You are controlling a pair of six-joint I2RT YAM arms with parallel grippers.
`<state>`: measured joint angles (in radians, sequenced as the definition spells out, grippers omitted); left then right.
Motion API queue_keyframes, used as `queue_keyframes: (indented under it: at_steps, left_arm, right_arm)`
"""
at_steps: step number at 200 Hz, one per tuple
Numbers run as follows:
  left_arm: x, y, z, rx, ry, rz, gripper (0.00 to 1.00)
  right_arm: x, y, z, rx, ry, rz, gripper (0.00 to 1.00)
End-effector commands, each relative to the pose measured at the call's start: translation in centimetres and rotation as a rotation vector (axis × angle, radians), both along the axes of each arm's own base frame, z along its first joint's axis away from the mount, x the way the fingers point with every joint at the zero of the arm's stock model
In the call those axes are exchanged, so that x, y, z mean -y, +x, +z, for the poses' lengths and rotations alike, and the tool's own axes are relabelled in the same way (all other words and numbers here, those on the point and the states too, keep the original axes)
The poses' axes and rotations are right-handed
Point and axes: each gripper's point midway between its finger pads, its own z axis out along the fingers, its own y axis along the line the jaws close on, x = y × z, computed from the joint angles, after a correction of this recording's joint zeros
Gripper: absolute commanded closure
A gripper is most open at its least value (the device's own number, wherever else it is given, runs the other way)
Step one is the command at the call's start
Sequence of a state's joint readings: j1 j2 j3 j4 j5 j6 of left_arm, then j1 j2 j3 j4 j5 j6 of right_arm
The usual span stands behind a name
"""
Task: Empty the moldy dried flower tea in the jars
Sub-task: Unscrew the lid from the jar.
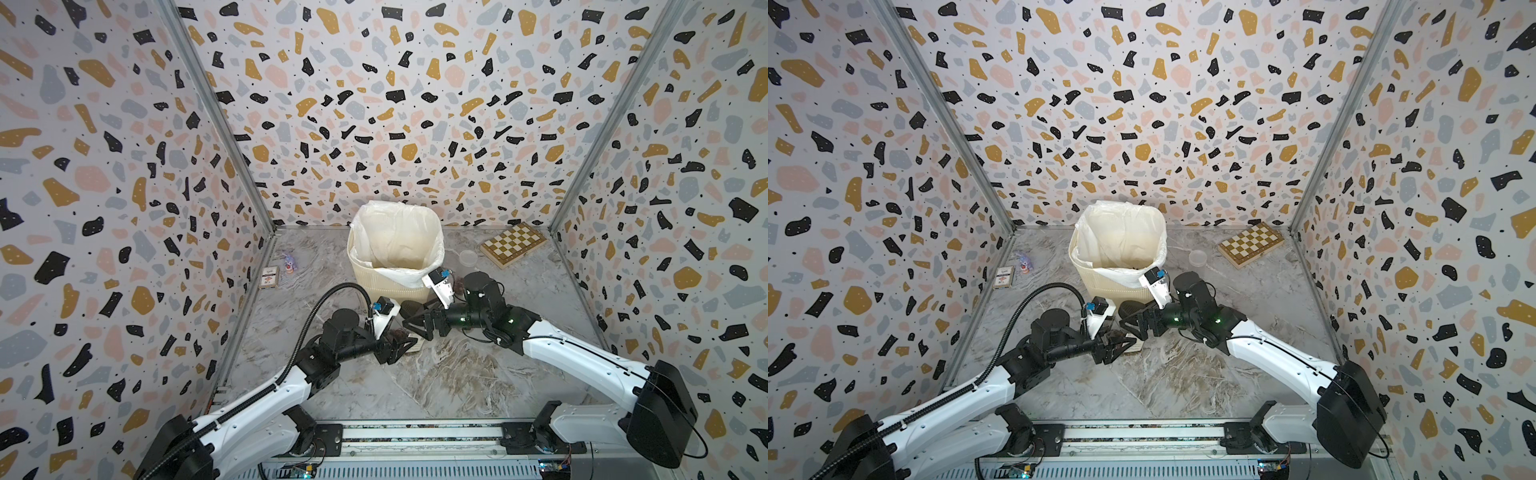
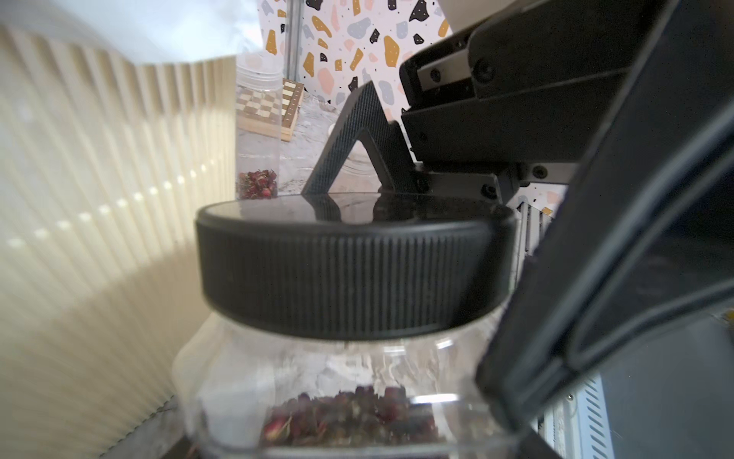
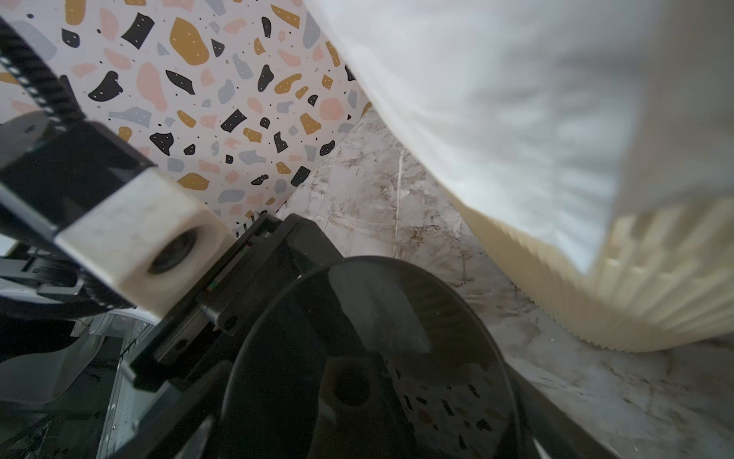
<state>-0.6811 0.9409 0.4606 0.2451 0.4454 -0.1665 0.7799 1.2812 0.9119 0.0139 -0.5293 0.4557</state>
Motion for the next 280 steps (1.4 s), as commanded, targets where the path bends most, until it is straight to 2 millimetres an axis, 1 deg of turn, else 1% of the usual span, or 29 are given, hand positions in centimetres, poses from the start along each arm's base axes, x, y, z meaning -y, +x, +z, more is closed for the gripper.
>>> queue_keyframes:
  at_steps: [1, 46, 69, 105, 131, 150, 166, 191, 209, 240, 258, 269, 280]
  left_arm:
    - [-0.1, 0.7, 2.0, 0.083, -0.031, 0.03, 0.39]
    - [-0.4, 0.7, 1.4, 0.072, -0.013, 0.044, 0.39]
    - [-0.5, 0.5, 1.4, 0.072, -0.013, 0.038, 0.4]
    - [-0.4, -0.1, 1.3, 0.068, -0.017, 0.012, 0.4]
    - [-0.4, -0.6, 1.5, 0.068, -0.02, -0.006, 0.4]
    - [-0.4, -1.3, 1.9, 0.076, -0.029, -0.04, 0.4]
    - [-0.3, -2.2, 2.6, 0.087, -0.049, -0.08, 0.4]
    - [0.2, -4.2, 4.2, 0.095, -0.092, -0.19, 0.39]
    - [0.5, -5.8, 5.2, 0.086, -0.119, -0.277, 0.39]
    - [0.9, -7.9, 6.9, 0.045, -0.153, -0.407, 0.38]
    - [1.0, -9.2, 8.0, 0.025, -0.18, -0.483, 0.39]
    - [1.0, -9.7, 8.5, 0.014, -0.19, -0.515, 0.38]
    - [0.9, -10.1, 8.8, 0.006, -0.194, -0.538, 0.38]
  right_arm:
    - [-0.5, 0.3, 2.1, 0.012, 0.039, -0.017, 0.0]
    - [-0.6, 0.1, 3.4, 0.038, 0.06, -0.004, 0.01]
    - [-0.9, -0.1, 3.5, 0.028, 0.072, 0.011, 0.0]
    - [-0.8, 0.0, 3.4, 0.035, 0.071, 0.006, 0.08]
    - [-0.8, -0.4, 3.5, 0.051, 0.068, 0.034, 0.17]
    - [-0.6, -1.0, 3.7, 0.086, 0.073, 0.066, 0.21]
    - [-0.3, -1.9, 3.7, 0.128, 0.072, 0.112, 0.23]
    - [0.5, -3.3, 3.3, 0.218, 0.059, 0.185, 0.25]
    - [1.3, -4.7, 3.5, 0.288, 0.078, 0.244, 0.26]
    - [2.1, -7.4, 4.0, 0.365, 0.134, 0.369, 0.26]
    - [2.5, -9.5, 4.3, 0.389, 0.179, 0.469, 0.26]
    - [2.9, -10.6, 4.7, 0.407, 0.211, 0.521, 0.25]
    - [3.2, -11.4, 5.0, 0.417, 0.231, 0.552, 0.24]
